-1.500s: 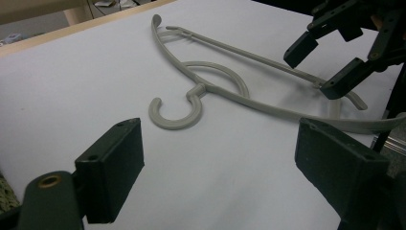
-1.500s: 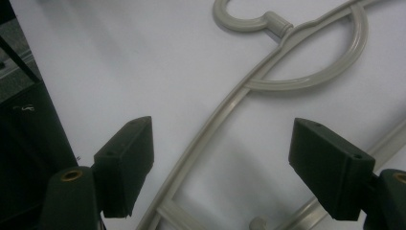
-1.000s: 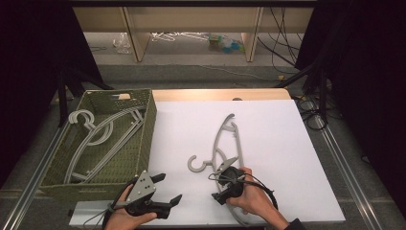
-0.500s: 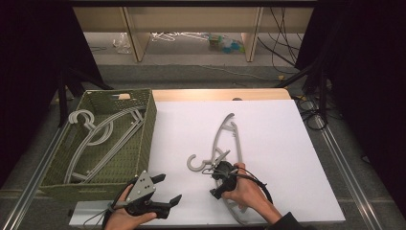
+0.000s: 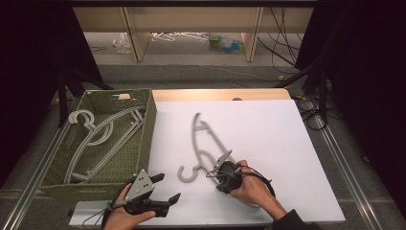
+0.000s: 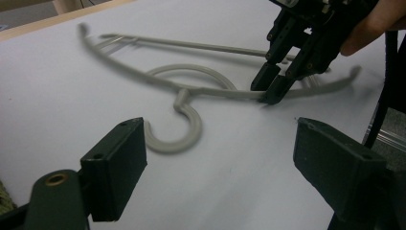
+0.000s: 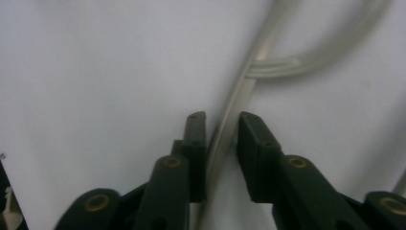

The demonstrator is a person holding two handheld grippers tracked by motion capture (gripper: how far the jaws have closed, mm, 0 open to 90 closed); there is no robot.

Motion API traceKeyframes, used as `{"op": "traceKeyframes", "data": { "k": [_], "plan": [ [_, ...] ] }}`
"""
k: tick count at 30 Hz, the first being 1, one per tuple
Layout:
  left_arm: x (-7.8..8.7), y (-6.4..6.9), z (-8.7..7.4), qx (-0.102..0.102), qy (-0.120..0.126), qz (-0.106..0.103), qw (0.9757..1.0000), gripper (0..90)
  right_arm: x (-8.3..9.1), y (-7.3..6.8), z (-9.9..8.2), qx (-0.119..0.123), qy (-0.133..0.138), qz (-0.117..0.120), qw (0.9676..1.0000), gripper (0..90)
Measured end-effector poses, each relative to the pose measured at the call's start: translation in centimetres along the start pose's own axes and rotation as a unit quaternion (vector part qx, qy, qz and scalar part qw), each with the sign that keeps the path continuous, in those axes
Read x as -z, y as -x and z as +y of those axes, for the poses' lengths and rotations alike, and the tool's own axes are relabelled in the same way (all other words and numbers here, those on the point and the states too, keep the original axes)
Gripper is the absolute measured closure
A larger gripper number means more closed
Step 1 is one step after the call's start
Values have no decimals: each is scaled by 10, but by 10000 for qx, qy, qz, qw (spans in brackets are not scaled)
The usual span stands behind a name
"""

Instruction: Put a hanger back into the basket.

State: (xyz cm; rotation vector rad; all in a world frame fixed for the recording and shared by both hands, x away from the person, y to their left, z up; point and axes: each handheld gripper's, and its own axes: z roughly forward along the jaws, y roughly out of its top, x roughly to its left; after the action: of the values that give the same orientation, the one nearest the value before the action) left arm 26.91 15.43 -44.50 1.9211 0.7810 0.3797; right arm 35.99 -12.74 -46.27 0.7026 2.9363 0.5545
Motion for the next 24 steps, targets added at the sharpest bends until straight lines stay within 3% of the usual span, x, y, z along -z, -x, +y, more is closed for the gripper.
{"op": "traceKeyframes", "data": {
  "k": [2, 4, 9, 10, 14, 16, 24],
  "plan": [
    [1, 0, 1, 12, 35, 28, 10000, 188, 2, 2, -2, 127, -53, 56, 9999, 818],
    [1, 0, 1, 10, 4, 39, 10000, 190, 4, 2, -3, 443, -183, 147, 9987, 814],
    [-1, 0, 1, 18, -29, 26, 10000, 191, 3, -2, -1, 656, -181, 47, 9977, 792],
    [-1, 0, 0, -22, -52, 24, 10000, 191, 2, -2, 0, 635, -165, -5, 9978, 748],
    [-3, 0, 1, 46, -3, -4, 10000, 191, 0, -2, 6, 706, -231, -40, 9972, 726],
    [-3, -1, 1, -42, -38, 8, 10000, 191, -2, -2, 9, 689, -183, -110, 9974, 697],
    [-6, -1, 4, -234, -64, 25, 9997, 195, -2, 2, 13, 696, -306, 182, 9969, 812]
  ]
}}
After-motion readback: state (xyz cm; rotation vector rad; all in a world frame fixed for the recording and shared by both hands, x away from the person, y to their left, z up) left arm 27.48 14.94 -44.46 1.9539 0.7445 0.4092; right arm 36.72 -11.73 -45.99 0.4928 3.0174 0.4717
